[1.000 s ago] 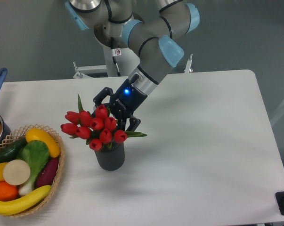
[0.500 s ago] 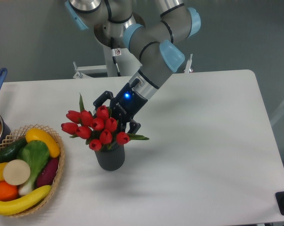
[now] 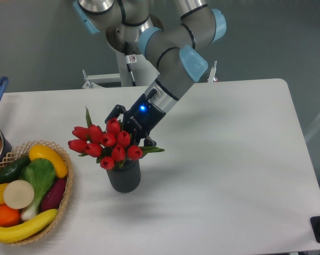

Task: Pick up the flowers from the vase
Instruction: 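Close the gripper on the tulip stems, then lift the gripped tulips up out of the grey vase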

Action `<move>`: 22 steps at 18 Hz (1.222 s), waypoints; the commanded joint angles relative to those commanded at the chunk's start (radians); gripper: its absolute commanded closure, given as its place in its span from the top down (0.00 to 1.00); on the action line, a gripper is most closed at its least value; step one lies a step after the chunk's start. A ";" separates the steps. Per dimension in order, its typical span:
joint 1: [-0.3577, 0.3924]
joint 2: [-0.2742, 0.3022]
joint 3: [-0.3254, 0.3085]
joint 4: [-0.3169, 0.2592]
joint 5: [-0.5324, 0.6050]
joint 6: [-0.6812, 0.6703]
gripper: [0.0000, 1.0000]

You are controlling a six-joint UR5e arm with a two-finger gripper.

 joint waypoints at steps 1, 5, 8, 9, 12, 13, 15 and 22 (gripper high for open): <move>0.000 0.000 0.000 0.000 0.000 0.000 0.46; 0.003 0.002 0.000 0.000 -0.002 -0.003 0.36; 0.006 0.006 0.000 0.000 -0.003 -0.018 0.36; 0.009 0.008 0.000 0.000 -0.009 -0.018 0.36; 0.017 0.015 0.003 0.000 -0.055 -0.038 0.36; 0.028 0.024 0.008 0.000 -0.073 -0.055 0.36; 0.040 0.040 0.009 0.000 -0.113 -0.084 0.36; 0.069 0.084 0.029 0.000 -0.156 -0.207 0.37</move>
